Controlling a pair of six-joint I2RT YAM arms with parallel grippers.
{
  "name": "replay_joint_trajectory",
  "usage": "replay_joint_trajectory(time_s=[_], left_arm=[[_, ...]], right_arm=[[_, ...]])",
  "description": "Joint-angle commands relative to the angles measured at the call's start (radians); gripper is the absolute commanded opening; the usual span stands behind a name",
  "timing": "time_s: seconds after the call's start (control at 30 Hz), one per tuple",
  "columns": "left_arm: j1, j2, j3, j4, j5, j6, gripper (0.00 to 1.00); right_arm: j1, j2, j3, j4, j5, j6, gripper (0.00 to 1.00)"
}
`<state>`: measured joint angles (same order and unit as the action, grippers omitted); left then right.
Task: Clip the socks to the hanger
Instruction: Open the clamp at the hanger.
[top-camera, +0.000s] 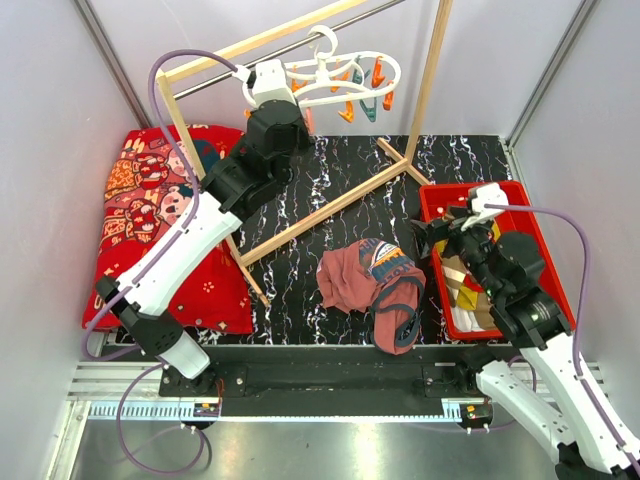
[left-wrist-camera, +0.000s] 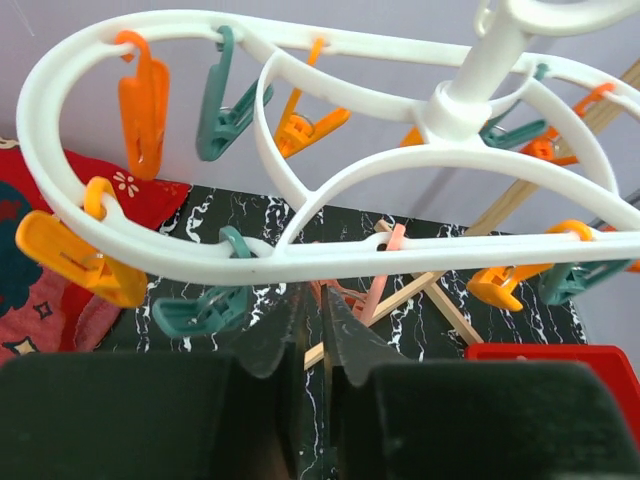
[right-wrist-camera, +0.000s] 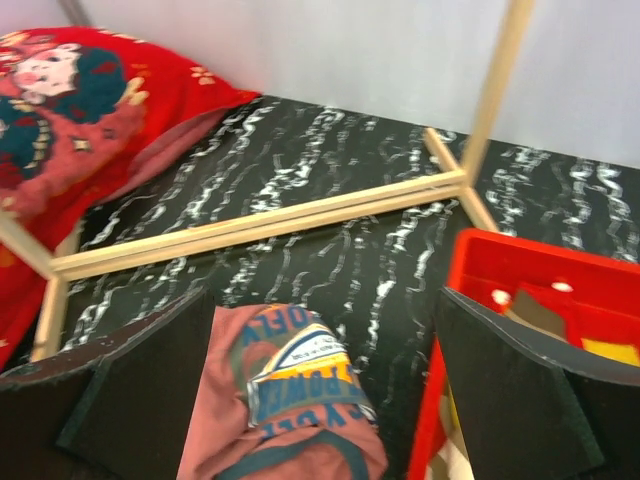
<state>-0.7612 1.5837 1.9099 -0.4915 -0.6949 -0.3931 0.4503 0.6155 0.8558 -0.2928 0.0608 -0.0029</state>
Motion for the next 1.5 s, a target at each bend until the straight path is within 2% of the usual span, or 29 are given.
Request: replay_joint_trajectory(time_s=[0.0,0.07,0.17,0.27,0.3,0.37,0.5,0.7,0.8,1.03,1.17,1.47], left_arm=[[0.005,-0.047,-0.006,0.005,0.058,0.01,0.11],[0.008,-0.048,-0.008,0.001,0.064,0.019,0.1],[0.014,-0.048,-0.012,0.001,0.087,0.014,0.1],[0.019,-0.044,-0.014,0.001,0.11,0.011,0.1],[0.022,-0.045,-0.014,0.002,0.115,0.008,0.09],[0.026,-0.044,-0.009,0.004,0.127,0.01,0.09],[0.037,-0.042,-0.005,0.007,0.156,0.011,0.09],[0.054,-0.05,-0.002,0.007,0.181,0.022,0.09],[0.063,-0.059,-0.003,0.008,0.192,0.023,0.09],[0.082,-0.068,-0.003,0.014,0.219,0.031,0.09],[0.089,-0.065,-0.003,0.024,0.232,0.031,0.09],[0.089,-0.045,0.008,0.041,0.281,0.022,0.09]], right_arm=[[-0.001,0.085,0.092,0.021,-0.172,0.053,1.0],[-0.002,0.147,0.112,0.044,-0.222,0.083,1.0],[-0.002,0.225,0.121,0.165,-0.309,0.132,1.0],[-0.002,0.302,0.092,0.393,-0.355,0.202,1.0],[-0.001,0.325,0.068,0.529,-0.363,0.219,1.0],[-0.002,0.406,0.061,0.647,-0.384,0.245,1.0],[-0.002,0.558,0.12,0.883,-0.427,0.268,1.0],[-0.002,0.783,0.241,1.09,-0.503,0.296,1.0],[-0.001,0.88,0.293,1.171,-0.532,0.319,1.0],[-0.001,1.047,0.429,1.258,-0.622,0.394,0.91],[-0.001,1.093,0.476,1.291,-0.656,0.429,0.86],[0.005,1.124,0.52,1.285,-0.667,0.428,0.85]])
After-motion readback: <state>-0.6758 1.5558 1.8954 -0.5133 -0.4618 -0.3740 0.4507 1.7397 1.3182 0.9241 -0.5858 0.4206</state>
